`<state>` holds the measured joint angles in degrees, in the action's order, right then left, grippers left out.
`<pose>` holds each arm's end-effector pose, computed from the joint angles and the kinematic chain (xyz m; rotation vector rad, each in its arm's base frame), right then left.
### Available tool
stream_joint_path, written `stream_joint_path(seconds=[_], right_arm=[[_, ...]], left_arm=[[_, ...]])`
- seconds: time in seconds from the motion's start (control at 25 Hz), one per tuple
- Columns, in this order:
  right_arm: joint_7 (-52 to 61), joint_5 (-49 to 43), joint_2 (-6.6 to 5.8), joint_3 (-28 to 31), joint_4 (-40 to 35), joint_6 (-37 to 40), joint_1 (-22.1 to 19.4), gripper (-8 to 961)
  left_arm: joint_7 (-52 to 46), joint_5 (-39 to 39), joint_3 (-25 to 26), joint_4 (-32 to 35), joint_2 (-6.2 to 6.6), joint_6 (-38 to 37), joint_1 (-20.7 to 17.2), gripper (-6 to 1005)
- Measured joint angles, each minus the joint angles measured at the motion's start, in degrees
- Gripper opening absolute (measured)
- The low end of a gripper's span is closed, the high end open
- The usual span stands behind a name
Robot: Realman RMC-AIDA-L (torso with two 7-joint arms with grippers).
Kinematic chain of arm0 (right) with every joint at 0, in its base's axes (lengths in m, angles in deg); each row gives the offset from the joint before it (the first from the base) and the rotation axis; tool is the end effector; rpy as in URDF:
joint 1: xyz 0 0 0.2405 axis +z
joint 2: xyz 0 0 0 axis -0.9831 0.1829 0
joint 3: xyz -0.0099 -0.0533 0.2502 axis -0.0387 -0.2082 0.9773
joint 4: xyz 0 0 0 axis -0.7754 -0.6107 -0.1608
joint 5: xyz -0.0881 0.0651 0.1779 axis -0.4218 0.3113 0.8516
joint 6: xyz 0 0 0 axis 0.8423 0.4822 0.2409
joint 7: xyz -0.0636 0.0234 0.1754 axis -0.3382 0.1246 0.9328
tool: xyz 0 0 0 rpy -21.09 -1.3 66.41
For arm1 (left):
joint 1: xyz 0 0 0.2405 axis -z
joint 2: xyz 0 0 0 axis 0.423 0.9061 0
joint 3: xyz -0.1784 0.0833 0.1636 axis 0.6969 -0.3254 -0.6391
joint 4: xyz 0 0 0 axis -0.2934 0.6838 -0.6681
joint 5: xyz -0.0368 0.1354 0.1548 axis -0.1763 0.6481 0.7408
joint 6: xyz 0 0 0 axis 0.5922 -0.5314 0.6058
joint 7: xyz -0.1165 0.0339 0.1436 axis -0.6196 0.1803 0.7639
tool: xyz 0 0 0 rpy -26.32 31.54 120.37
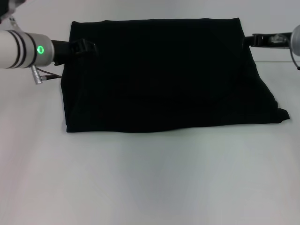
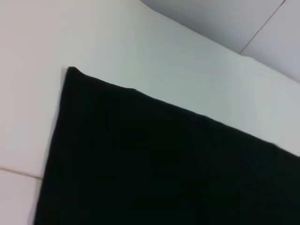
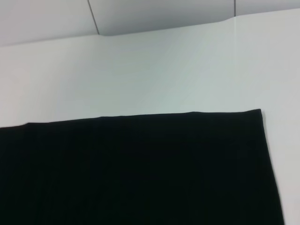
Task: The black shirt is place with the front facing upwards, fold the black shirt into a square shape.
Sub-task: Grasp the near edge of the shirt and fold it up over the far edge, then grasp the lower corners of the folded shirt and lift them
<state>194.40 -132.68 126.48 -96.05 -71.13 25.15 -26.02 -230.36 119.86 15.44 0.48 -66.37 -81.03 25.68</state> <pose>0.2291 0.5327 0.0179 -1.9069 1.1994 0.3001 -0.2283 0.5148 0.0030 -1.7939 -1.5328 -0.4803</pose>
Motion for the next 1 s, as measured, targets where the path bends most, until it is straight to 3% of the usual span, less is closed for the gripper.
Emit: stream_joint_path(seconds=[0.2, 0.24, 0.28, 0.4, 0.56, 0.72, 0.92, 1.0], right_arm=[[-0.6, 4.6, -0.07, 3.3, -5.0, 10.8, -3.9, 545], [-1.3, 7.0, -0.23, 3.5, -5.4, 13.0, -5.3, 593], [-2.2, 9.7, -0.44, 3.7, -5.7, 15.0, -6.8, 641], [-6.6, 18.6, -0.92, 4.4, -5.4, 21.2, -11.8, 784], [-12.7, 28.5, -1.43, 7.2, -4.0, 30.2, -17.9, 891], [-16.9, 33.0, -1.80, 10.4, -1.5, 35.4, -21.8, 942], [-19.6, 33.3, -2.03, 11.9, 0.8, 35.7, -22.8, 940], [-19.7, 33.0, -2.20, 11.9, 0.9, 35.3, -22.7, 941]], left_arm=[[0.3, -4.1, 0.0, 4.9, -0.06, -6.9, -4.3, 470], [2.2, -8.4, 0.8, 6.5, 0.42, -11.9, -8.2, 491], [2.7, -9.0, 1.1, 6.5, 0.45, -12.5, -8.6, 511], [13.1, -14.4, 6.7, 6.2, 0.53, -19.8, -12.3, 620], [28.6, -17.9, 15.0, 5.3, 0.20, -26.7, -16.0, 755], [32.9, -16.7, 17.0, 3.0, 0.34, -25.5, -18.4, 859], [37.7, -16.2, 16.4, -0.7, 0.01, -23.0, -18.7, 765], [37.8, -16.1, 16.1, -2.4, -0.01, -21.0, -18.3, 628]])
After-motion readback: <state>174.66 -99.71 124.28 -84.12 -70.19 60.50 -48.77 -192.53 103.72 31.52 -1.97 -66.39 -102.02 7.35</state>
